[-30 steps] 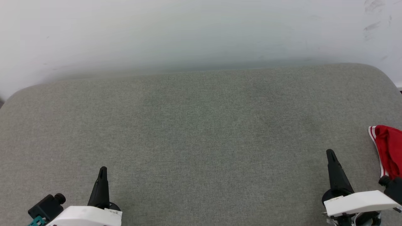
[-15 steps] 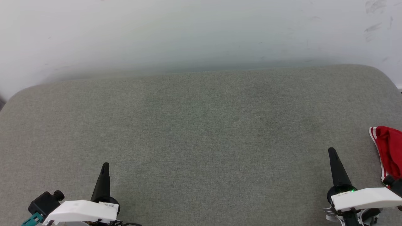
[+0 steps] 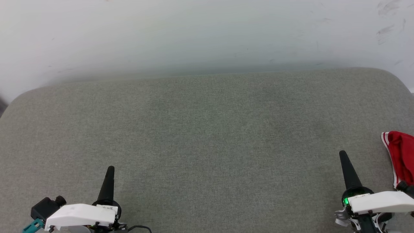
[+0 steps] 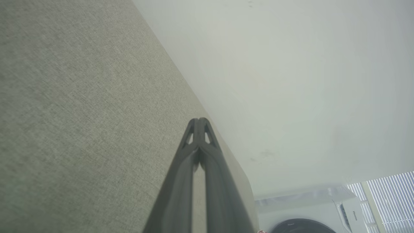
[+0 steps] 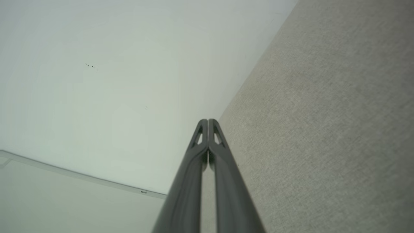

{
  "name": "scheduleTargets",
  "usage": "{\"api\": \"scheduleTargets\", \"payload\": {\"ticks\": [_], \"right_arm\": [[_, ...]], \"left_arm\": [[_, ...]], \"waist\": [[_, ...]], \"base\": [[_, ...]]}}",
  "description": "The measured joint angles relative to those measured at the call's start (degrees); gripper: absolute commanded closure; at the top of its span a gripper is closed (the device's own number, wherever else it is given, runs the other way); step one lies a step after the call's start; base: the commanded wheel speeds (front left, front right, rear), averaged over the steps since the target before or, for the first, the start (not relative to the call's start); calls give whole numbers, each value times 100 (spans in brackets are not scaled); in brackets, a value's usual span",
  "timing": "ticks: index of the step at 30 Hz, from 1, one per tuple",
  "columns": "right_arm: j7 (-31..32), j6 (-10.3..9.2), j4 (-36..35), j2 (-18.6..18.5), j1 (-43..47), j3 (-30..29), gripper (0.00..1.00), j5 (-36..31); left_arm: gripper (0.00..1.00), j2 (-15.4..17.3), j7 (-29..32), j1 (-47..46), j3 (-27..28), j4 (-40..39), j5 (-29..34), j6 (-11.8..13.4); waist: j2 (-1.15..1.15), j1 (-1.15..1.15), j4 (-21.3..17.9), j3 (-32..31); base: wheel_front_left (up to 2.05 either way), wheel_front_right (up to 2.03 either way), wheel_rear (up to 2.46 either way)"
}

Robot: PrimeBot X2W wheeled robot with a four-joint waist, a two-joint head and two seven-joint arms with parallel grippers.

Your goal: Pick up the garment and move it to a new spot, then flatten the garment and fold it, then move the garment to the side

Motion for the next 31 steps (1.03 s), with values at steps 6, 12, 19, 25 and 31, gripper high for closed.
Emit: {"api": "scheduleTargets", "payload": {"ticks": [6, 12, 19, 25, 31], "right_arm": [[97, 0, 31, -1, -41, -35, 100, 334], [182, 0, 62, -1, -52, -71, 100, 650], [264, -1, 99, -1, -72, -111, 100, 1002], [353, 0, 126, -1, -132, -144, 100, 1285], [435, 0, 151, 0, -165, -175, 100, 1556]], "left_arm": [[100, 1, 97, -89, 13, 52, -339, -30], [100, 2, 179, -127, 30, 122, -658, -46], [100, 2, 275, -206, 52, 186, -1012, -51], [100, 3, 349, -240, 66, 232, -1299, -57], [100, 3, 428, -320, 78, 283, -1569, -81]], "waist": [[0, 0, 10, -8], [0, 0, 21, -16], [0, 0, 33, -26], [0, 0, 44, -34], [0, 0, 55, -43]], "base": [[0, 0, 0], [0, 0, 0], [0, 0, 0], [0, 0, 0], [0, 0, 0]]}}
